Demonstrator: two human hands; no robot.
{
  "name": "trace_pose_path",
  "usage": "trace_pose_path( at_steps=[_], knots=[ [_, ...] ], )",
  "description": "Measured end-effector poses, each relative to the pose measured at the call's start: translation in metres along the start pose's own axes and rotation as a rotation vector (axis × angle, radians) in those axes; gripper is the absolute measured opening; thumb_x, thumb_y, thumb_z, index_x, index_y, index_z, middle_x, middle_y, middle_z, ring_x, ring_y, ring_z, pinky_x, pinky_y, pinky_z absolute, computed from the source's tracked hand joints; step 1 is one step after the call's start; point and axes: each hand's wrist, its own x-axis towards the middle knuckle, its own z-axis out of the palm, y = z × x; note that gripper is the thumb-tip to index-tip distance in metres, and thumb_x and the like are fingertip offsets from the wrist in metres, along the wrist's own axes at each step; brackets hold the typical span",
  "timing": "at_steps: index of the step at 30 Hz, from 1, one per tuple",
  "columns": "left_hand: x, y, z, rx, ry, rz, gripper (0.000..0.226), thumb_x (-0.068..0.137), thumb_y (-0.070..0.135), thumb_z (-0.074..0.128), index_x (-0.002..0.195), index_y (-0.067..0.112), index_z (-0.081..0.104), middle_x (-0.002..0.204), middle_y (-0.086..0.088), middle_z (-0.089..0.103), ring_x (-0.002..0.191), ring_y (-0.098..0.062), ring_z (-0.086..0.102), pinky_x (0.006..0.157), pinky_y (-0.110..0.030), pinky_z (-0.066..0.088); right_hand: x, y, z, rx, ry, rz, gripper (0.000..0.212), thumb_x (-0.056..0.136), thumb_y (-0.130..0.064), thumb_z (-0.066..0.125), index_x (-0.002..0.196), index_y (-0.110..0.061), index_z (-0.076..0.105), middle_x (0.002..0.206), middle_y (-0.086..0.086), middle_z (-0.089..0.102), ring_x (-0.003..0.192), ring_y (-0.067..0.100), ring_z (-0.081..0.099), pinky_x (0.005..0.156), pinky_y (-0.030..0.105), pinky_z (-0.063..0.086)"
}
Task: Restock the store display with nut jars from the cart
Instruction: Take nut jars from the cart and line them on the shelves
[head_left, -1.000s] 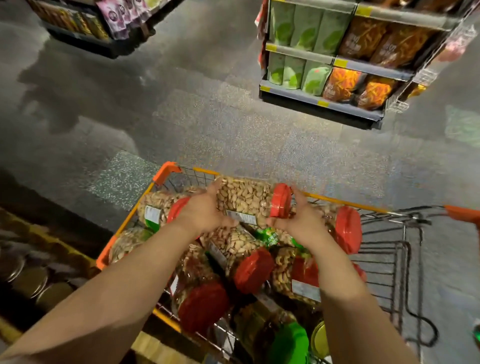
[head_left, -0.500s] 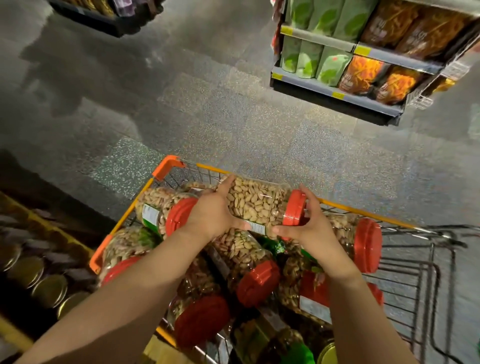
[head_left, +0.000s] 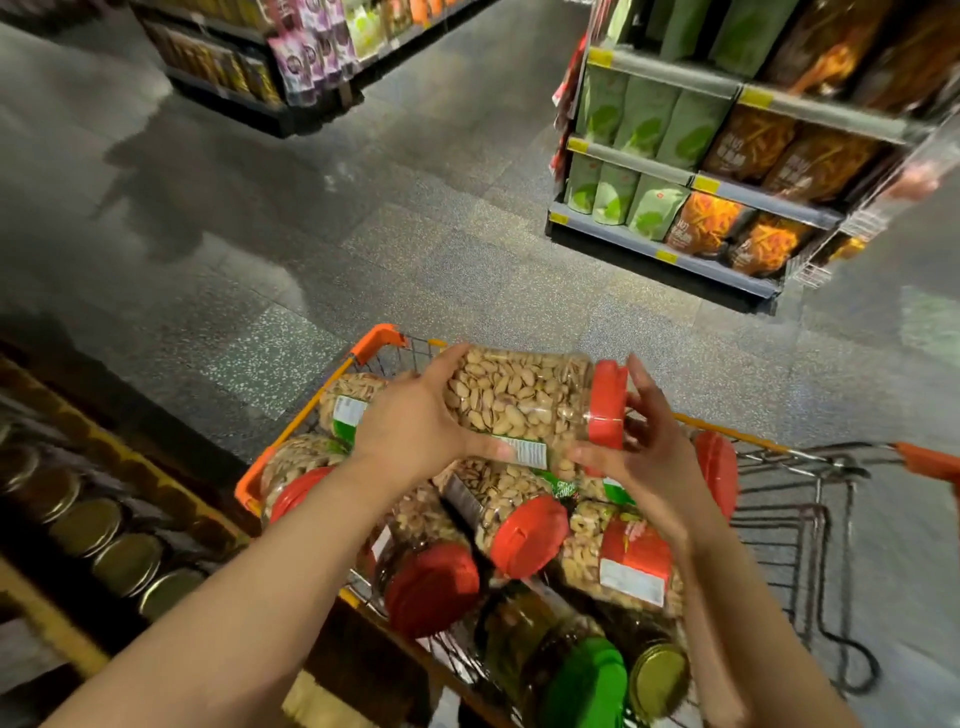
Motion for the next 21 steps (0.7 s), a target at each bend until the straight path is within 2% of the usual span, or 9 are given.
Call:
trace_pose_path(
  at_steps=[2,5,7,9,11,12,16,19,21],
  knots=[
    [-0.03,-0.008,-0.01,-0.043,0.039,-0.001,0.136,0.036,0.083,0.082,0.155,0.051,0.024,0.136,-0.006,0.061,0.126,-0.027,0.058,0.104,-0.039,0.049,-0.023,-0.014,0.008,0.004,-0.023,-0.046,0.116,0.063,-0.009,0.09,0.155,-0.039,0.025,0.122,-0.028,0.053,0.094,-0.012,0.068,0.08,0.014,0.056],
    [-0.08,-0.021,-0.026,-0.118,0.092,0.01,0.14,0.026,0.089,0.072,0.154,0.051,0.029,0.138,0.002,0.063,0.126,-0.021,0.059,0.105,-0.036,0.049,-0.063,-0.032,0.025,-0.04,-0.034,-0.123,0.112,0.057,-0.028,0.092,0.153,-0.035,0.034,0.13,-0.025,0.051,0.108,-0.014,0.06,0.087,0.008,0.048],
    [-0.123,-0.029,-0.037,-0.163,0.126,-0.003,0.134,0.032,0.083,0.081,0.153,0.05,0.033,0.138,0.006,0.064,0.128,-0.02,0.059,0.105,-0.034,0.047,-0.1,-0.045,0.037,-0.071,-0.049,-0.176,0.119,0.048,-0.047,0.091,0.152,-0.038,0.034,0.144,-0.016,0.045,0.128,0.0,0.051,0.103,0.021,0.046],
    [-0.167,-0.039,-0.047,-0.221,0.163,-0.016,0.126,0.042,0.07,0.092,0.153,0.047,0.036,0.138,0.008,0.063,0.128,-0.017,0.059,0.107,-0.032,0.046,-0.138,-0.058,0.048,-0.054,-0.085,-0.211,0.124,0.045,-0.054,0.093,0.154,-0.036,0.036,0.152,-0.012,0.042,0.129,-0.005,0.05,0.111,0.029,0.045],
    [-0.207,-0.049,-0.057,-0.27,0.175,-0.017,0.125,0.043,0.067,0.092,0.153,0.045,0.038,0.138,0.011,0.063,0.127,-0.015,0.059,0.106,-0.031,0.046,-0.174,-0.069,0.058,-0.033,-0.113,-0.248,0.122,0.048,-0.043,0.094,0.155,-0.029,0.037,0.152,-0.008,0.043,0.114,-0.023,0.048,0.103,0.014,0.046],
    [-0.228,-0.054,-0.061,-0.29,0.174,-0.021,0.127,0.041,0.069,0.09,0.153,0.044,0.037,0.138,0.012,0.062,0.126,-0.013,0.059,0.105,-0.03,0.045,-0.191,-0.072,0.064,-0.032,-0.122,-0.267,0.123,0.047,-0.042,0.094,0.155,-0.027,0.037,0.151,-0.006,0.044,0.112,-0.023,0.048,0.099,0.009,0.045],
    [-0.302,-0.068,-0.076,-0.373,0.185,-0.032,0.143,0.028,0.084,0.085,0.155,0.038,0.037,0.145,0.017,0.056,0.125,-0.011,0.06,0.11,-0.036,0.046,-0.245,-0.082,0.081,-0.06,-0.133,-0.327,0.138,0.03,-0.07,0.094,0.153,-0.035,0.041,0.148,-0.004,0.049,0.131,0.005,0.054,0.115,0.035,0.042],
    [-0.364,-0.077,-0.082,-0.419,0.24,-0.042,0.142,0.029,0.084,0.085,0.155,0.039,0.036,0.145,0.014,0.054,0.124,-0.018,0.061,0.102,-0.043,0.053,-0.288,-0.093,0.092,-0.078,-0.181,-0.392,0.132,0.033,-0.066,0.095,0.151,-0.037,0.043,0.147,-0.008,0.051,0.129,0.007,0.057,0.114,0.039,0.045],
    [-0.401,-0.08,-0.084,-0.455,0.276,-0.064,0.145,0.025,0.088,0.081,0.155,0.042,0.035,0.139,0.014,0.055,0.117,-0.021,0.064,0.087,-0.046,0.061,-0.311,-0.1,0.096,-0.065,-0.219,-0.415,0.129,0.038,-0.054,0.1,0.152,-0.033,0.044,0.146,-0.008,0.054,0.126,0.008,0.06,0.111,0.037,0.048]
  ],
)
